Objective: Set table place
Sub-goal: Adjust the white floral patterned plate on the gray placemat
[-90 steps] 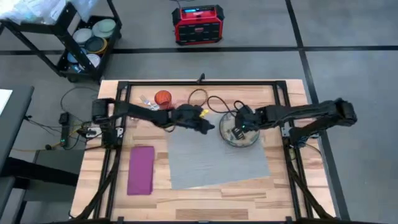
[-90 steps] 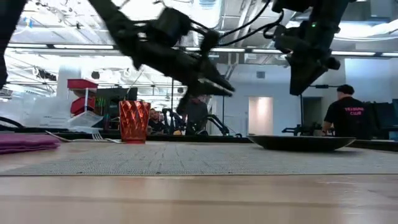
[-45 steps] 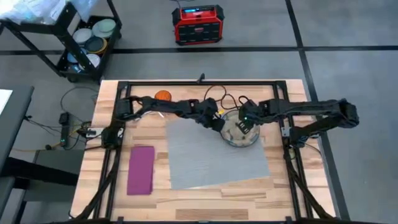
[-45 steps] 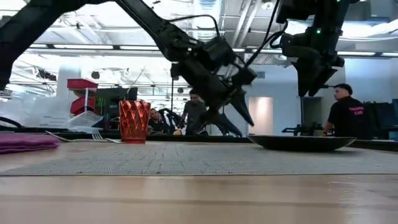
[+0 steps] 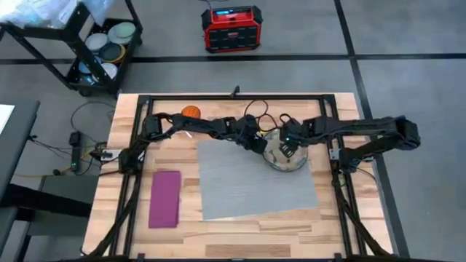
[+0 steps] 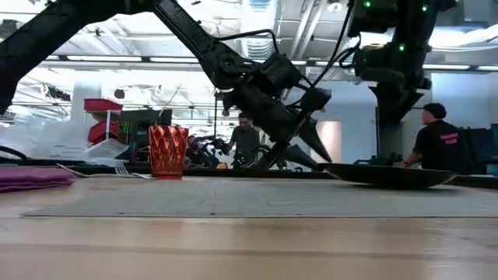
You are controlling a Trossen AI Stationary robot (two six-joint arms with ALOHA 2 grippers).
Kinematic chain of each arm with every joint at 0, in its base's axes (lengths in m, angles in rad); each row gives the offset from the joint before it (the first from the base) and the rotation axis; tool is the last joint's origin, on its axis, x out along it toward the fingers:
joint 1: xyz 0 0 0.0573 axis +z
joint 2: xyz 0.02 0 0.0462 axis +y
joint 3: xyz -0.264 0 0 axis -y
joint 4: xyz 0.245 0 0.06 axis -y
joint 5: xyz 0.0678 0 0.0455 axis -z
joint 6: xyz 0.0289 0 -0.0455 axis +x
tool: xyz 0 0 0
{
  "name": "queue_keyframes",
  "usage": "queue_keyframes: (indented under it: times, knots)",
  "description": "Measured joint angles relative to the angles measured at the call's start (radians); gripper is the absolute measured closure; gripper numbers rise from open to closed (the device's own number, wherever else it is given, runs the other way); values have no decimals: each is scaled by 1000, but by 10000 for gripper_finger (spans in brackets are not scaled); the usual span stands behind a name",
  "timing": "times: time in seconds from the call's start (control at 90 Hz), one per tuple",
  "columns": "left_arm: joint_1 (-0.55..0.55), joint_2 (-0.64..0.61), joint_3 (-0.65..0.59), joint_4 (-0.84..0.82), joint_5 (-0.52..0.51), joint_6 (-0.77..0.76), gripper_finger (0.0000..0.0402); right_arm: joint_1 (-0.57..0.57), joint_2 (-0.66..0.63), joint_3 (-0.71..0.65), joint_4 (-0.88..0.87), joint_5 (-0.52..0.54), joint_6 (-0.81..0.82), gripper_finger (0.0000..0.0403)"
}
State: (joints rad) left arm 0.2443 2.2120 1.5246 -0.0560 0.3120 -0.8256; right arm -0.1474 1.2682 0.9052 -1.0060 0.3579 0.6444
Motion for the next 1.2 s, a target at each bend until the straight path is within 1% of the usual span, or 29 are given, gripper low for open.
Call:
queue_keyframes:
  times: [0.1, 0.267, 0.367, 0.511, 0.644, 0.844, 1.022, 1.133, 1.2]
  knots:
    - [1, -1, 0, 18, -3, 20, 395, 0, -1, -1, -1, 5, 1, 240]
    - [-2, -44, 0, 57, -3, 24, 400, -11, -32, -1, 16, 8, -23, 252]
    - [-5, -95, 0, 41, -4, 57, 400, -32, -65, -1, 31, 8, -26, 252]
    - [-14, -183, -1, -55, -11, 132, 401, -71, -111, -1, 34, 8, -52, 253]
    - [-23, -253, 0, -234, -12, 220, 401, -106, -141, -1, 35, 7, -69, 253]
    - [-68, -305, 0, -543, -34, 345, 401, -125, -152, -1, 39, 2, -78, 253]
    - [-119, -314, 0, -825, -73, 468, 400, -125, -151, -1, 63, -19, -78, 253]
    - [-140, -321, 0, -954, -107, 528, 400, -125, -151, -1, 78, -19, -78, 253]
    - [-147, -323, 0, -1004, -118, 551, 400, -125, -151, -1, 82, -20, -78, 253]
